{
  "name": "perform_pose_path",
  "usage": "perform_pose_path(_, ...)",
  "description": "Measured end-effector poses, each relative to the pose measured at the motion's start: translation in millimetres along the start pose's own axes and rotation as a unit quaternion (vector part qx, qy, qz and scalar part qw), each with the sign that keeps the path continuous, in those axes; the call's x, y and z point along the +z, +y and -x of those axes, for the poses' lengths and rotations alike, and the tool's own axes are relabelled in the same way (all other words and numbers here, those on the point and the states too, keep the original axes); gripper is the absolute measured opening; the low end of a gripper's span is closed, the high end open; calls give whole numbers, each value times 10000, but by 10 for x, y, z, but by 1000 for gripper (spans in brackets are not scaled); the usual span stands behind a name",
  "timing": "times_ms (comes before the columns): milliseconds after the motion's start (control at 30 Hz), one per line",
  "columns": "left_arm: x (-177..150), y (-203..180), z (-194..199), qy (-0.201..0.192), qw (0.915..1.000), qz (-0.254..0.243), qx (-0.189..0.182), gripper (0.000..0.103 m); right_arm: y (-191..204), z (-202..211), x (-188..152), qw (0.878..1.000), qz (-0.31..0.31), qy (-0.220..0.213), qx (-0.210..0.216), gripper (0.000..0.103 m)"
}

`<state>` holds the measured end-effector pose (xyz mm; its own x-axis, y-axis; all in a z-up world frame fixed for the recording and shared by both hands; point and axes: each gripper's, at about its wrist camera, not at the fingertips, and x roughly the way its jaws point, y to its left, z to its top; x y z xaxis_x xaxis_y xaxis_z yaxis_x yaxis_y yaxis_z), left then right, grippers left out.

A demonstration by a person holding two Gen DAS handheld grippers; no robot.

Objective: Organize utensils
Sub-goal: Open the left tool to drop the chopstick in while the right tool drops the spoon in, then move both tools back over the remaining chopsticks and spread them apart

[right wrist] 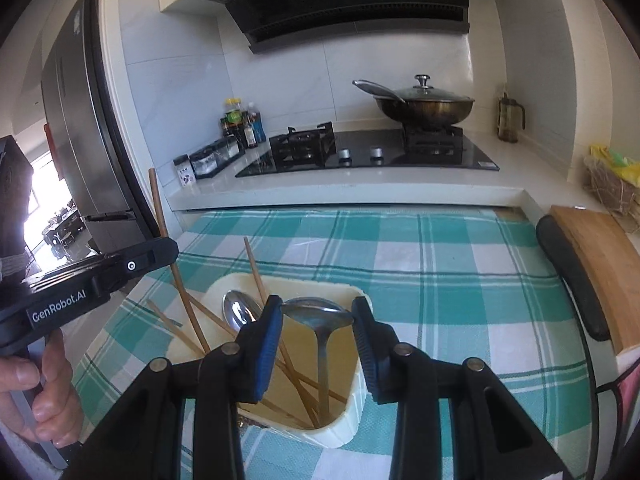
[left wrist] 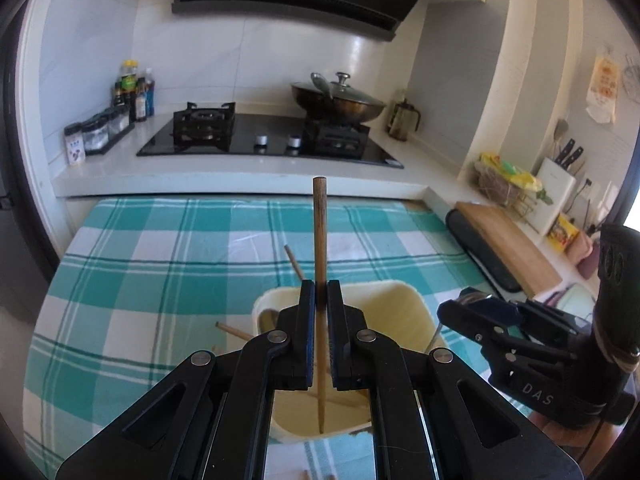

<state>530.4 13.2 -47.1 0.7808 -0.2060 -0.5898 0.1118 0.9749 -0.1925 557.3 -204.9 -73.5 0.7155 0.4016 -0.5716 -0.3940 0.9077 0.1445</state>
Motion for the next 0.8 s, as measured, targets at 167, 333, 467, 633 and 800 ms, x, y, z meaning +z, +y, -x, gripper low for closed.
perform_pose_path(167,-94,66,140,294,9993,-72,238,30,-28,7,-45,9997,-126,87,-169,45)
perform_pose_path(333,-294,303,748,695,9962,-464,258,61,38,629,-20,9992,-9,-388,-76,47)
perform_pose_path(467,-858,482,1217,1206,9905,-618,224,74,168,1322,-304,9968,286,-719,-213,60)
perform_pose_path(633,-1829,503,1479,1616,9865,-273,58,75,301,1765,-1151,9969,292,-568,-462,60)
perform_pose_path(800,-2436,382,1464,1868,9807,523,-256,75,320,1804,-2114,9983,-252,59,-520,60)
